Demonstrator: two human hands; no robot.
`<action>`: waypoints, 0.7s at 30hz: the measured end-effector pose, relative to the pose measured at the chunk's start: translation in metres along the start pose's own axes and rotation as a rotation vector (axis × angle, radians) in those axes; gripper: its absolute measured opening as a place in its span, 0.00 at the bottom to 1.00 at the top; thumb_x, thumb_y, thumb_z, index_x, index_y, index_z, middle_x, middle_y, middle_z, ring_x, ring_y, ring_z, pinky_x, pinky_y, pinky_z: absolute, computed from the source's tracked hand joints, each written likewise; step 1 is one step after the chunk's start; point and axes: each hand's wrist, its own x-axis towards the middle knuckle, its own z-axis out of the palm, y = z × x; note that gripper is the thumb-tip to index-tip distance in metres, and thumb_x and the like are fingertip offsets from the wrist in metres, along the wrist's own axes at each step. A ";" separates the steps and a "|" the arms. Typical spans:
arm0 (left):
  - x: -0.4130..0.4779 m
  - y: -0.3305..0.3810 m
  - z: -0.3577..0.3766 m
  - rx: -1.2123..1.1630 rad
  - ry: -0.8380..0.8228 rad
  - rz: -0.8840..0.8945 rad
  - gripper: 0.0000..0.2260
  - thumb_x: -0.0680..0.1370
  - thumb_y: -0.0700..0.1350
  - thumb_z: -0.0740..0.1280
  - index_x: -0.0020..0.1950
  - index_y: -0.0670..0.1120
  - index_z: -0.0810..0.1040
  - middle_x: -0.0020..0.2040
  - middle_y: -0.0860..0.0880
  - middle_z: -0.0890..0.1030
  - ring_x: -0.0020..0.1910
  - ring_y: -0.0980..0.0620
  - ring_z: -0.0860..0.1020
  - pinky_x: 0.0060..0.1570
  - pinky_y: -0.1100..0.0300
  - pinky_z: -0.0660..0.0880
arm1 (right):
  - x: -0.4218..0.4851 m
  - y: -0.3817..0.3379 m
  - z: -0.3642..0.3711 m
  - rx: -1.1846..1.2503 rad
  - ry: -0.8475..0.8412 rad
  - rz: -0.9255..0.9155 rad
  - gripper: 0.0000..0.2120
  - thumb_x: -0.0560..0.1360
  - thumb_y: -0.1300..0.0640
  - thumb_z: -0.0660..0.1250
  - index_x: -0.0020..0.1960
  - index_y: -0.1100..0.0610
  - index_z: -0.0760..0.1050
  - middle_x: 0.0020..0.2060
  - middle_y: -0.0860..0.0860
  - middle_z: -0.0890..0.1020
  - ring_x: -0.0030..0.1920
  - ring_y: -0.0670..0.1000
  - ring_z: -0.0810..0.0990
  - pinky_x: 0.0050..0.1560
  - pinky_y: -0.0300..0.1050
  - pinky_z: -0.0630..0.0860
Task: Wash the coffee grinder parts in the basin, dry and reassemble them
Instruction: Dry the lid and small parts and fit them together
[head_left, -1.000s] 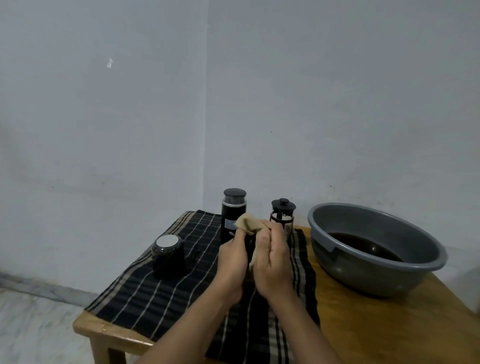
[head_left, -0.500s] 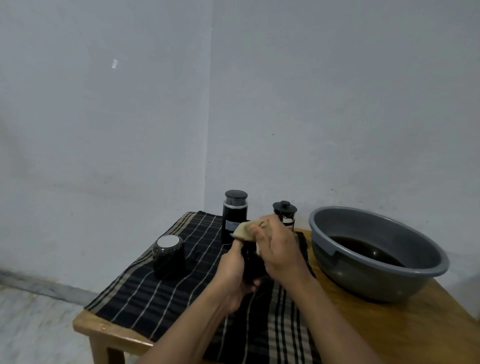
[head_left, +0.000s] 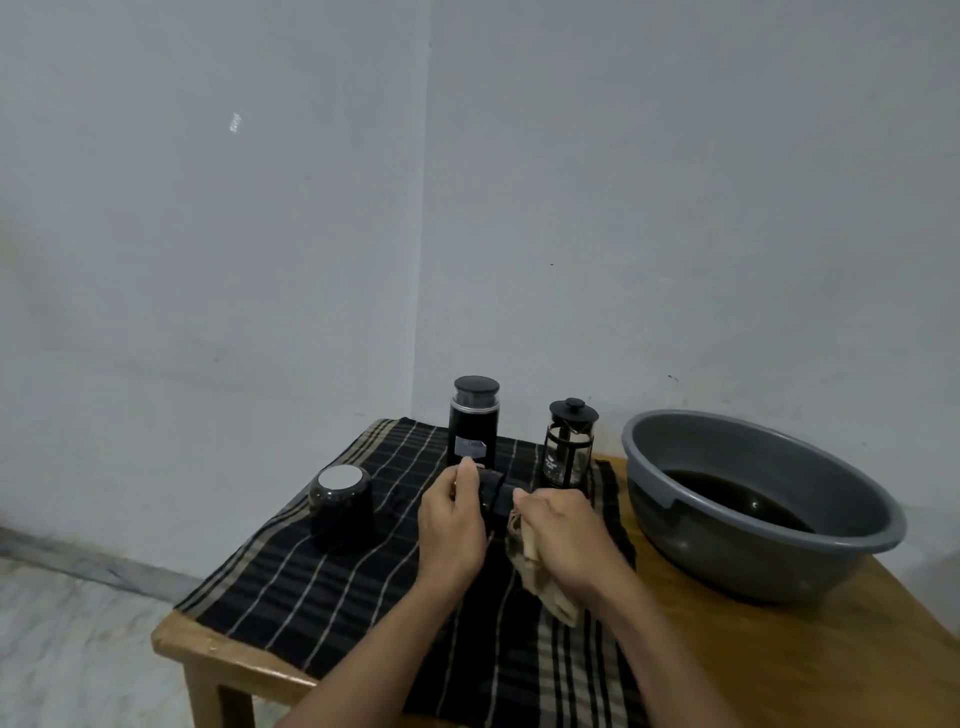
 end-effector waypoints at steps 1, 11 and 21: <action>0.000 -0.004 -0.001 0.023 -0.013 0.084 0.19 0.85 0.53 0.56 0.38 0.51 0.77 0.32 0.56 0.79 0.36 0.55 0.75 0.39 0.56 0.71 | 0.000 0.002 -0.003 0.321 -0.110 0.143 0.20 0.83 0.50 0.62 0.37 0.59 0.78 0.32 0.53 0.80 0.37 0.52 0.78 0.44 0.47 0.75; 0.007 0.010 0.022 0.241 -0.145 0.232 0.16 0.85 0.55 0.57 0.50 0.48 0.79 0.42 0.52 0.82 0.42 0.56 0.79 0.42 0.58 0.75 | 0.009 -0.006 0.031 0.082 0.600 -0.355 0.09 0.83 0.49 0.58 0.54 0.50 0.76 0.49 0.45 0.79 0.50 0.40 0.78 0.49 0.34 0.75; 0.011 0.011 0.018 0.021 -0.153 0.007 0.20 0.85 0.56 0.56 0.46 0.46 0.81 0.41 0.48 0.84 0.43 0.49 0.83 0.42 0.52 0.79 | 0.006 -0.028 0.024 0.254 0.324 -0.317 0.09 0.84 0.52 0.60 0.56 0.53 0.78 0.49 0.45 0.83 0.50 0.41 0.81 0.52 0.36 0.76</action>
